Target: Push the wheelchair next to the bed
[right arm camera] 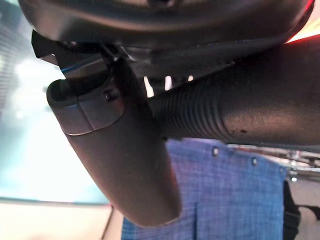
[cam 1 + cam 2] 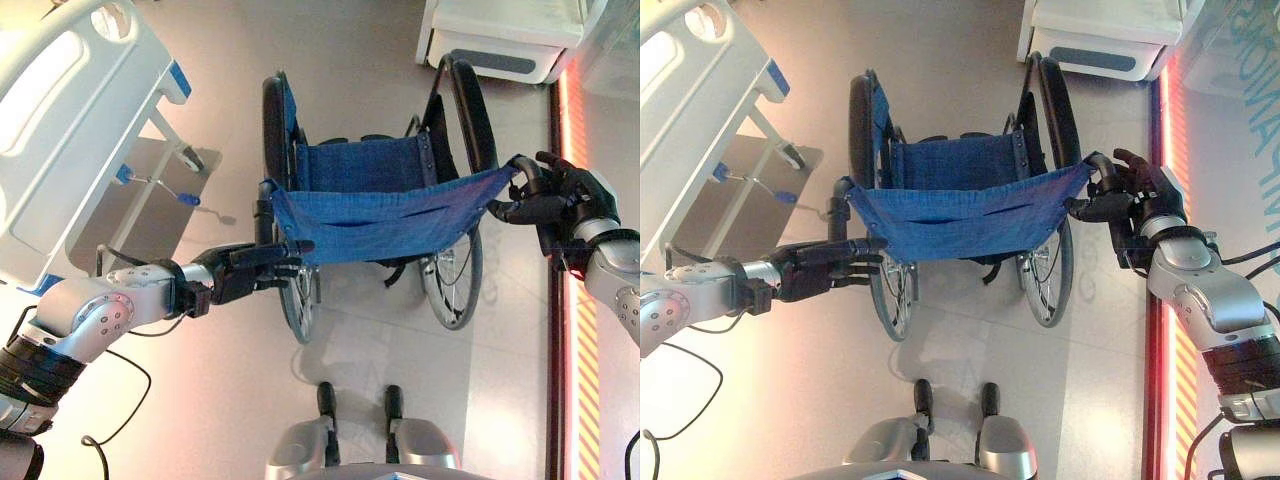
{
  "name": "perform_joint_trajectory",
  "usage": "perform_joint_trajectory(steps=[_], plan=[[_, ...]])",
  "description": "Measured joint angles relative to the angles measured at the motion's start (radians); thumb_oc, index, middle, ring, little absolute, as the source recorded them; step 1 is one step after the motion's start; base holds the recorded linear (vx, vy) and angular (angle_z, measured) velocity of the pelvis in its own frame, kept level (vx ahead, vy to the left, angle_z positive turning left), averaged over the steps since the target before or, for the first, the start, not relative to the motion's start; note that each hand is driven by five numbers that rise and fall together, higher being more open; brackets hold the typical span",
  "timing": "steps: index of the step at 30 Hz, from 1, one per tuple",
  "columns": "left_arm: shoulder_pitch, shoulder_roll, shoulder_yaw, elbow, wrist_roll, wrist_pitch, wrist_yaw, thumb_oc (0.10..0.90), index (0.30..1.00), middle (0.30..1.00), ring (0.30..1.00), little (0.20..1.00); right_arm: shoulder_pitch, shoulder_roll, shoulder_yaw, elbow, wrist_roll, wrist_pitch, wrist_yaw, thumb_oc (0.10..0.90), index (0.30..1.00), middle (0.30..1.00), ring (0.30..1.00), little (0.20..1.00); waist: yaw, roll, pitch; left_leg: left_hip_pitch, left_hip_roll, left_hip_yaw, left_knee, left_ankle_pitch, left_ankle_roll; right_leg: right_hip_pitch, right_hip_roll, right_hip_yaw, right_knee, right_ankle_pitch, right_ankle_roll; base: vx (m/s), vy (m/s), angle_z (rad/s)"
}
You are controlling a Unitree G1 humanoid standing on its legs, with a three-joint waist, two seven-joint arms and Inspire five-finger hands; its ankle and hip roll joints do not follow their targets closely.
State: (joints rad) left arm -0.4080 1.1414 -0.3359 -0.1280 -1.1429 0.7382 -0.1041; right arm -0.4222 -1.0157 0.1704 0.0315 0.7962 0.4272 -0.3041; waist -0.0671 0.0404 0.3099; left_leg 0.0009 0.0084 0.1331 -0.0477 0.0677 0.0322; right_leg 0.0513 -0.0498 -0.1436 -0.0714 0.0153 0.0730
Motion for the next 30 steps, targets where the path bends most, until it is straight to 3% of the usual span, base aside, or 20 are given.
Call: perform_joint_trajectory(steps=[10, 22, 30], plan=[[-0.016, -0.001, 0.003, 0.032, -0.039, 0.004, 0.059, 0.8, 0.9, 0.9, 0.9, 0.9, -0.007, 0.001, -0.003, 0.002, 0.035, -0.006, 0.0, 0.8, 0.9, 0.9, 0.9, 0.9, 0.0, 0.002, 0.0, -0.006, 0.0, 0.0, 0.0, 0.0, 0.0, -0.006, 0.0, 0.0, -0.001, 0.0, 0.0, 0.0, 0.0, 0.0], [-0.023, -0.047, 0.012, 0.099, -0.05, -0.112, 0.142, 0.8, 0.9, 0.9, 0.9, 0.9, -0.045, 0.002, 0.001, 0.015, 0.035, -0.007, 0.01, 0.8, 0.9, 0.9, 0.9, 0.9, 0.0, 0.016, 0.007, -0.015, 0.0, -0.009, 0.0, 0.002, -0.002, -0.012, 0.001, -0.003, -0.001, 0.0, -0.001, -0.01, 0.004, 0.01], [-0.082, -0.082, 0.012, 0.151, -0.006, -0.186, 0.194, 0.8, 0.9, 0.9, 0.9, 0.9, -0.094, 0.004, 0.004, 0.05, 0.036, -0.005, 0.014, 0.8, 0.9, 0.9, 0.9, 0.9, 0.001, 0.012, 0.014, -0.031, -0.001, -0.011, 0.001, 0.003, -0.004, -0.029, 0.001, -0.005, 0.001, 0.0, -0.001, 0.0, 0.0, 0.0]])
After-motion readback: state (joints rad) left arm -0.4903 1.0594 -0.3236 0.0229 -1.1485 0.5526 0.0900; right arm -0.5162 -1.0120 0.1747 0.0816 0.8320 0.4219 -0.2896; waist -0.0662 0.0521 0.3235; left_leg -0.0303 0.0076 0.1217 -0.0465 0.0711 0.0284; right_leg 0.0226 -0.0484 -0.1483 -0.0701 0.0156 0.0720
